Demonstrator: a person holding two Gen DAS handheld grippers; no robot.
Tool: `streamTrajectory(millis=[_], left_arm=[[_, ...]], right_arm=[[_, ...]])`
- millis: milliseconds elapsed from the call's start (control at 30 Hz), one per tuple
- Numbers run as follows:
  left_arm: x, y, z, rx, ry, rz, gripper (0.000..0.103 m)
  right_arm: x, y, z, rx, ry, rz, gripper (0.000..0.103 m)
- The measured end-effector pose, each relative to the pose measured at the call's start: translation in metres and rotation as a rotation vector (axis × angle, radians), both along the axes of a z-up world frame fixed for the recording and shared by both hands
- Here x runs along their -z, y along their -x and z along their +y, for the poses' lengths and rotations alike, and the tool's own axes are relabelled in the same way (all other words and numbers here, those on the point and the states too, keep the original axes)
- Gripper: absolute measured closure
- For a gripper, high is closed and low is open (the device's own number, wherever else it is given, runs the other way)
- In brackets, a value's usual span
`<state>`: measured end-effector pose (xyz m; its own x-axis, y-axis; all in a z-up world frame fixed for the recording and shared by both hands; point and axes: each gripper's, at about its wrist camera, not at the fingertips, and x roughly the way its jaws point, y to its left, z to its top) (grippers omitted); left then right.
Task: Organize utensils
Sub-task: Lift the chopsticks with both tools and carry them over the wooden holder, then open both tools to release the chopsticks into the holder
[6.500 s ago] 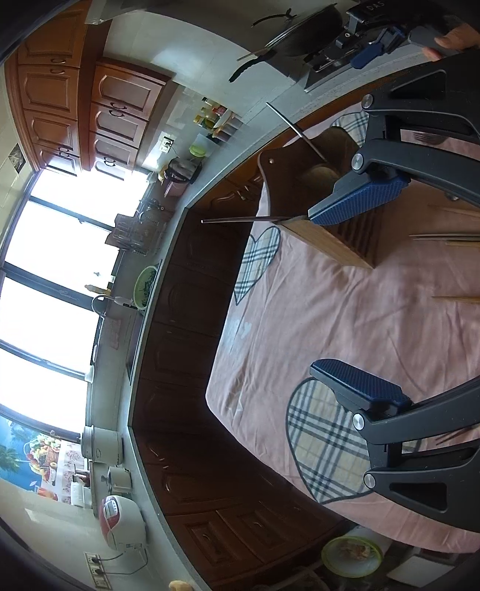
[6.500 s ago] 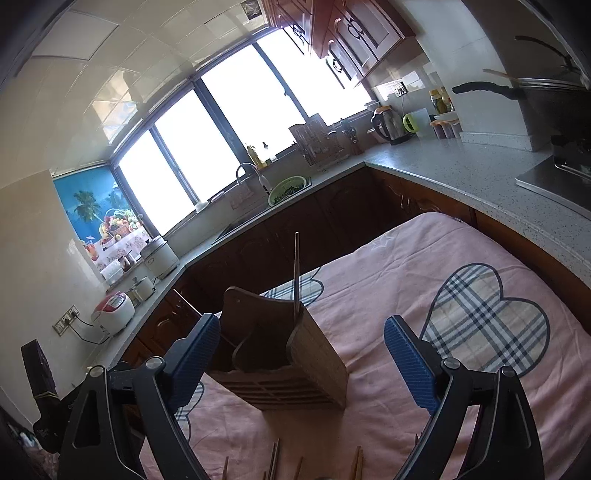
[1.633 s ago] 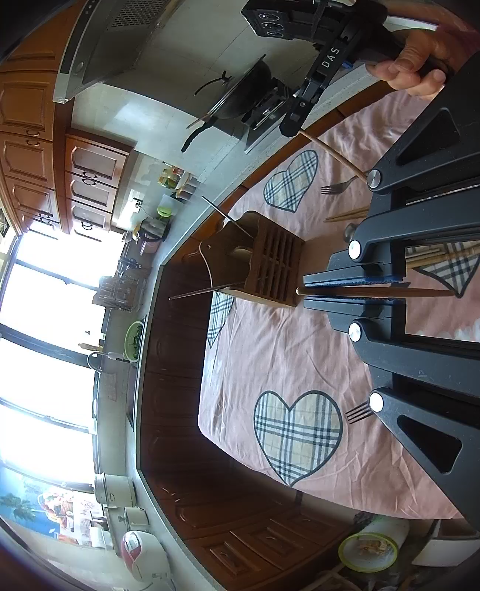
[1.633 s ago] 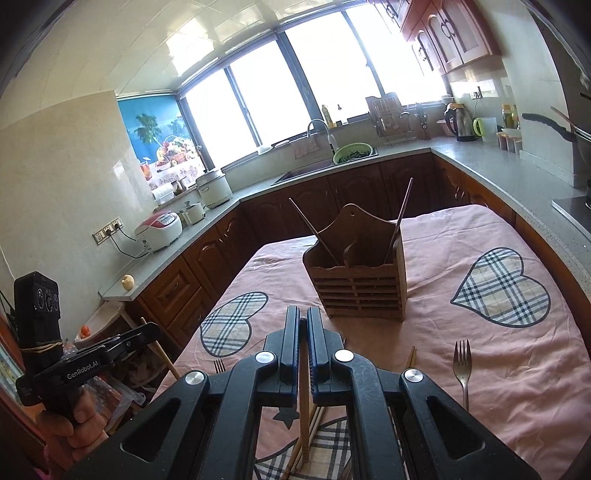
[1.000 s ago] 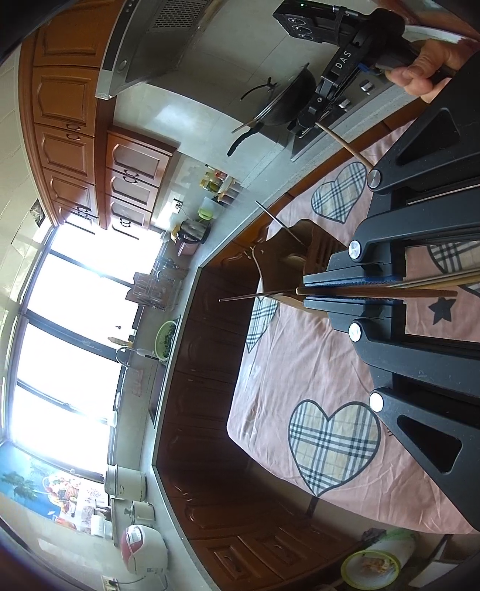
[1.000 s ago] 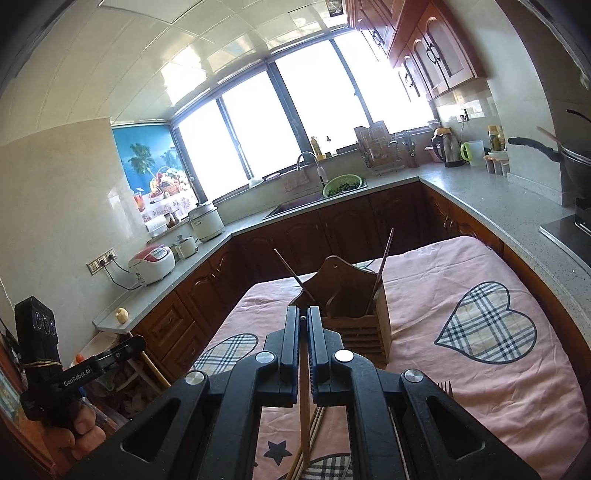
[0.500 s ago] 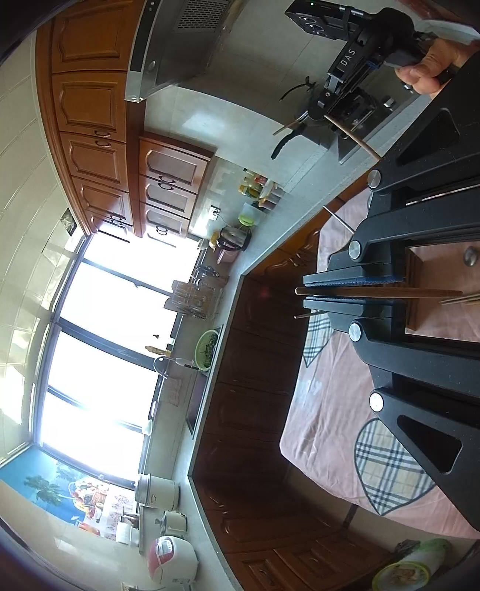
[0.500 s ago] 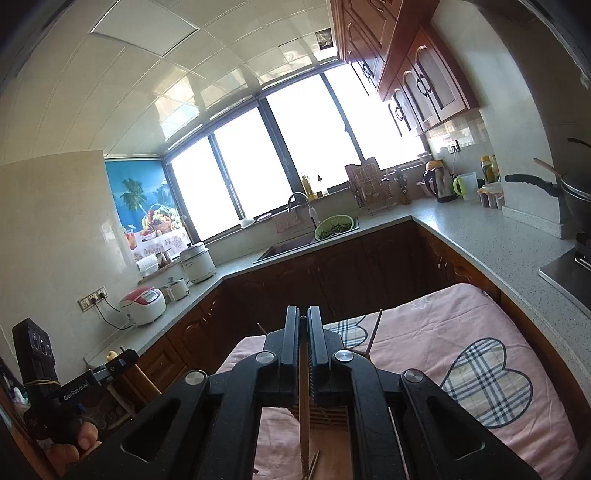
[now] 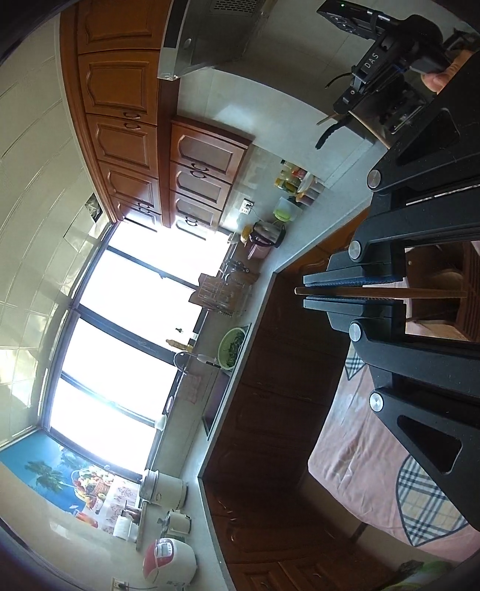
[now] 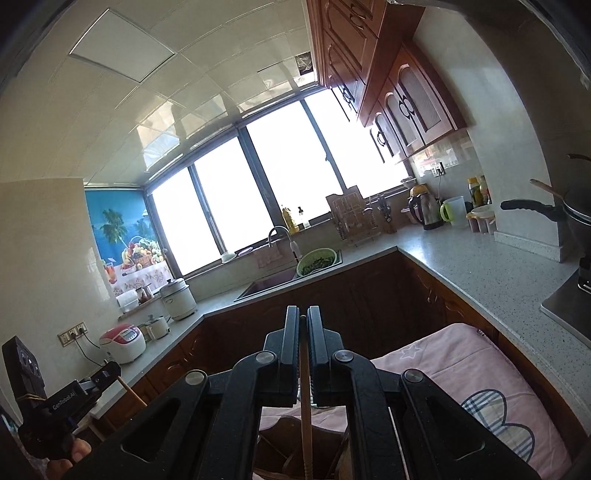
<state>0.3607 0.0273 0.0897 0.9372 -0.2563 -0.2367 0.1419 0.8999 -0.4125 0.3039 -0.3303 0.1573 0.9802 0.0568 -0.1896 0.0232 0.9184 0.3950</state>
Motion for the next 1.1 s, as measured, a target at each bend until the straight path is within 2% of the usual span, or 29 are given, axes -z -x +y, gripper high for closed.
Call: streamTrajectory(millis=[200,367,567,733,867,1100], left_arm=[[0.037,-0.047,-0.019,-0.024,0.001,0.052,0.1],[0.074,-0.077,-0.031,-0.033,0.009,0.099,0.1],[0.095,-0.099,-0.043,-0.026,-0.013,0.141,0.1],[0.087,-0.11,-0.052,-0.015,-0.044,0.15,0.099],[0.08,-0.115,-0.057,0.0,-0.061,0.161,0.099],[0.073,-0.099,-0.04,0.013,-0.07,0.174,0.099]], right_arm=[[0.03,-0.021,-0.004,0.026,0.009,0.023,0.099],[0.065,-0.034,-0.004,0.01,-0.005,0.08,0.099],[0.096,-0.041,-0.006,0.004,-0.038,0.125,0.099],[0.112,-0.042,-0.009,0.003,-0.07,0.151,0.098],[0.11,-0.045,-0.003,-0.003,-0.055,0.165,0.098],[0.11,-0.046,-0.005,-0.013,-0.067,0.19,0.093]])
